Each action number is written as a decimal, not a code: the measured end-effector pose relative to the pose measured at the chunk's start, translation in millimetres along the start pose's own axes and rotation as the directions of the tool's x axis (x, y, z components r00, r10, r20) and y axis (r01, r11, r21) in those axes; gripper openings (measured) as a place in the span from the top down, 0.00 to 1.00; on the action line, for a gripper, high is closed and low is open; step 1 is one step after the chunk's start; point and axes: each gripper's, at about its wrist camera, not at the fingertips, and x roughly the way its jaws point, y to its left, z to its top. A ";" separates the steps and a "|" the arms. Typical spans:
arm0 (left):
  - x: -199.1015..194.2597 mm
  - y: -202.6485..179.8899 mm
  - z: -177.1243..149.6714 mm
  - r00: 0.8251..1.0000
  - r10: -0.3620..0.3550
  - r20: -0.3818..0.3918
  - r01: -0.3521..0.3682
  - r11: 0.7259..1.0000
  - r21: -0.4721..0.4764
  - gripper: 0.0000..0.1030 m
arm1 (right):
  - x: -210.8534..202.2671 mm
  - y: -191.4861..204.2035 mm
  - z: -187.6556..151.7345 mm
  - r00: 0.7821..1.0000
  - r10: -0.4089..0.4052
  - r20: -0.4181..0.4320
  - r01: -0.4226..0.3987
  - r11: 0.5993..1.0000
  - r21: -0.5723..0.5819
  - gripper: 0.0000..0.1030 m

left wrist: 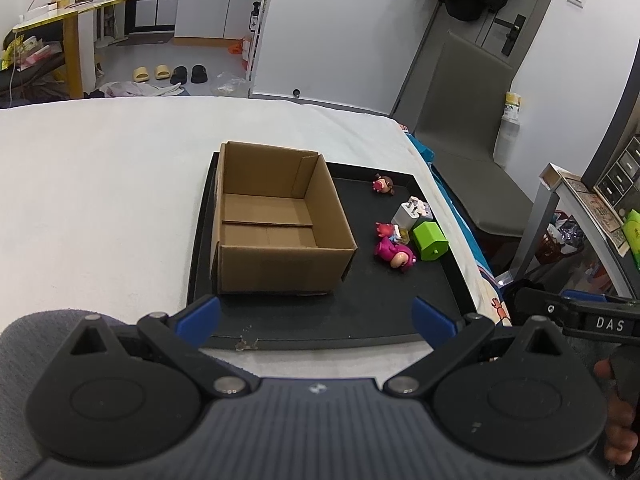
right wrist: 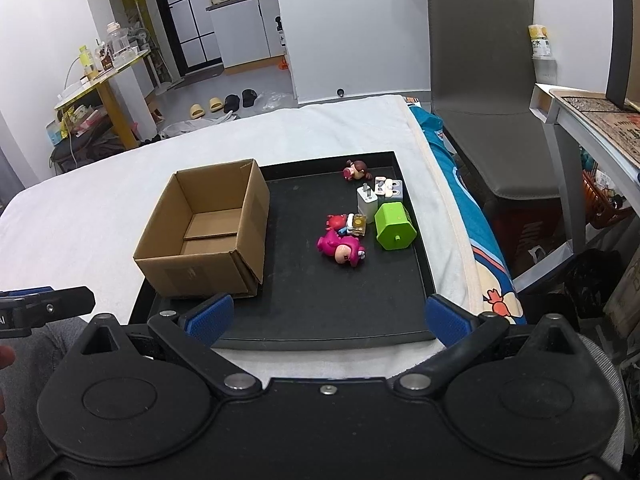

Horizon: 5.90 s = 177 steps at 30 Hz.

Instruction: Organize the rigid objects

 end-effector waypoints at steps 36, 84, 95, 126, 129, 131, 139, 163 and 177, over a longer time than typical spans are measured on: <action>42.0 35.0 23.9 0.998 0.069 -0.002 -0.069 0.991 -0.111 0.03 | 50.0 -27.7 32.2 0.997 0.046 -0.061 -0.039 0.993 0.108 0.01; 187.9 89.5 95.6 0.957 0.045 -0.285 -0.103 0.976 -0.192 0.83 | 262.9 -52.0 63.1 0.929 0.134 -0.345 -0.025 0.953 0.303 0.14; 213.1 91.8 102.0 0.931 0.032 -0.364 -0.101 0.980 -0.173 0.91 | 282.2 -47.0 56.9 0.921 0.063 -0.383 0.032 0.971 0.237 0.14; 210.5 107.7 98.3 0.959 -0.091 -0.267 0.014 0.961 -0.277 1.00 | 227.9 -2.4 109.9 0.949 0.162 -0.272 -0.115 0.977 0.181 0.33; 207.5 110.3 95.9 0.967 -0.096 -0.237 0.024 0.957 -0.291 1.00 | 218.6 10.0 119.6 0.950 0.188 -0.248 -0.146 0.973 0.176 0.33; 205.1 111.8 94.6 0.971 -0.111 -0.213 0.044 0.953 -0.299 1.00 | 214.4 18.3 124.9 0.950 0.204 -0.235 -0.164 0.971 0.176 0.33; 194.1 101.1 93.3 0.980 -0.054 -0.189 0.013 0.977 -0.214 1.00 | 202.3 52.2 136.7 0.940 0.279 -0.195 -0.250 0.955 0.158 0.33; 182.4 118.5 90.9 0.967 -0.019 -0.253 -0.060 0.951 -0.302 0.71 | 243.3 122.3 143.0 0.904 0.323 -0.278 -0.308 0.946 0.097 0.33; 185.8 139.4 81.6 0.964 -0.022 -0.266 -0.104 0.888 -0.447 0.84 | 248.8 142.3 121.8 0.919 0.296 -0.260 -0.287 0.955 0.072 0.33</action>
